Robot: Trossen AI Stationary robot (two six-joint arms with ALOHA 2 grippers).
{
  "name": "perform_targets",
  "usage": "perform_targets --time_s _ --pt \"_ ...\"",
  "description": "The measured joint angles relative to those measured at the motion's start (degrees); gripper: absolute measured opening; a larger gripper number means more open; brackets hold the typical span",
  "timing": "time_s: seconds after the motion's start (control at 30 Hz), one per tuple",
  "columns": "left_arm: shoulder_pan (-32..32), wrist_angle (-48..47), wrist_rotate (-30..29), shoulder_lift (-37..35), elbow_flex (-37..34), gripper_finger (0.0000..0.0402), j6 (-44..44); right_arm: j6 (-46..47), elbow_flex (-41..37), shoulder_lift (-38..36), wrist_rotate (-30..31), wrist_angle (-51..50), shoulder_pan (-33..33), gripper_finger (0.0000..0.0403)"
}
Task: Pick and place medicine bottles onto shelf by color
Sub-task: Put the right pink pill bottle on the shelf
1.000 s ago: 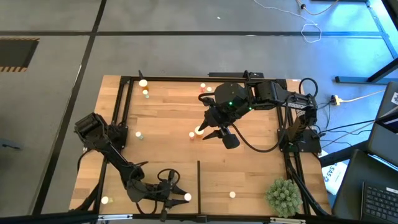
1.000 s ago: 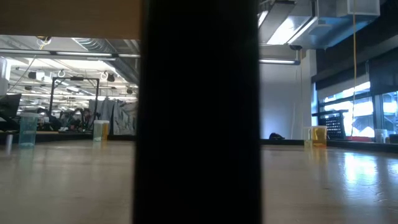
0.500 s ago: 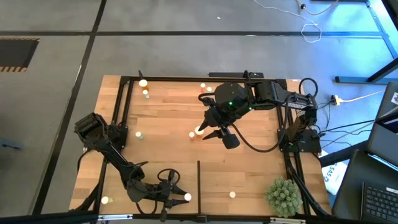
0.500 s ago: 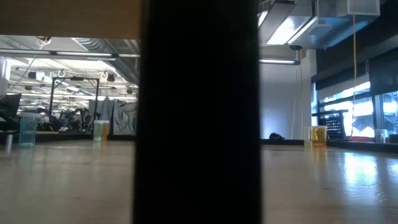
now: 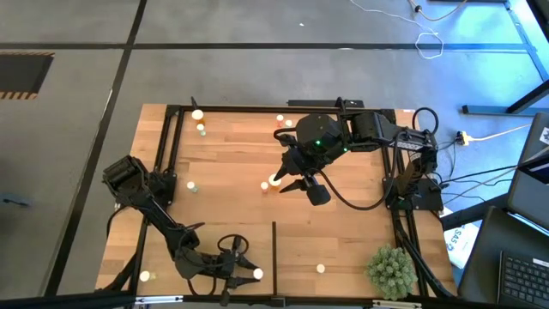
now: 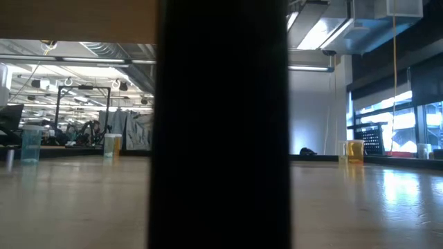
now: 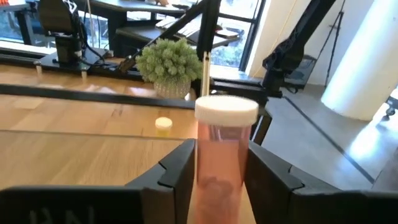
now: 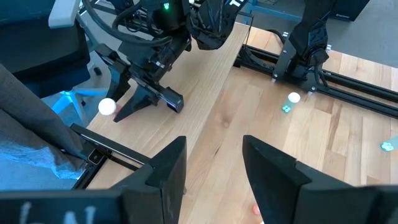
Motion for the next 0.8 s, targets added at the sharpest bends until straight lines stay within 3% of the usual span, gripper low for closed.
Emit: perform_targets --time_s 0.3,0.8 --pt "-0.3 0.2 -0.5 0.0 0.0 0.0152 0.4 0.0 0.0 0.0 0.0 0.0 0.0 0.0160" --pt "-0.7 3.0 -1.1 -0.1 0.0 0.0153 1.9 0.0 0.0 0.0 0.0 0.0 0.0 0.0160"
